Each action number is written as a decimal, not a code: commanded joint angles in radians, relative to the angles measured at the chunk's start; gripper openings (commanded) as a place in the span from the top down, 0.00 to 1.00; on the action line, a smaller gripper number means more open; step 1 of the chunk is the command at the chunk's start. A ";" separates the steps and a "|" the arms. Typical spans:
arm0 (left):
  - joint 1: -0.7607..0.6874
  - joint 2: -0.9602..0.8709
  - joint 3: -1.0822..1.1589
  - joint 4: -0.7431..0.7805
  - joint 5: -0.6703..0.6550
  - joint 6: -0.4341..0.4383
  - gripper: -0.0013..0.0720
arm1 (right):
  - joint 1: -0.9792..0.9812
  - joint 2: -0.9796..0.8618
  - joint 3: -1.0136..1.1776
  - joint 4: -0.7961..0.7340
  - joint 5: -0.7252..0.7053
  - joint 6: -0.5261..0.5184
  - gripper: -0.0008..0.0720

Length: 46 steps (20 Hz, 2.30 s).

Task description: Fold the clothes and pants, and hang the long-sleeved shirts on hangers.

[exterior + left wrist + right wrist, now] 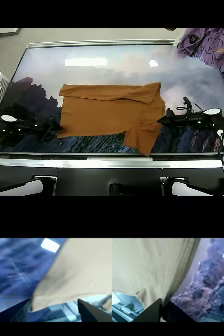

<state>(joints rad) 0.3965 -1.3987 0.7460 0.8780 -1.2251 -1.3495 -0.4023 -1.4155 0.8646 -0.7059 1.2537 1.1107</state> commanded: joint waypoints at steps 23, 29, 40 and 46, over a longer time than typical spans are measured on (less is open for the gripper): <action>-0.195 0.032 1.361 0.338 -0.065 -0.267 0.96 | 0.286 0.204 1.022 -0.418 -0.100 0.324 0.95; -0.192 0.396 1.253 0.467 -0.031 -0.328 0.96 | 0.286 0.484 1.210 -0.461 -0.015 0.421 0.95; -0.192 0.469 1.063 0.535 -0.140 -0.276 0.96 | 0.286 0.491 1.205 -0.589 0.272 0.724 0.95; -0.241 0.113 0.909 0.458 0.014 -0.184 0.96 | 0.286 0.084 1.143 -0.588 0.320 0.679 0.95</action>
<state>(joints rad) 0.1814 -1.1297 1.7088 1.3598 -1.2915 -1.5841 -0.1158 -1.1458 2.0239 -1.2881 1.5398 1.8072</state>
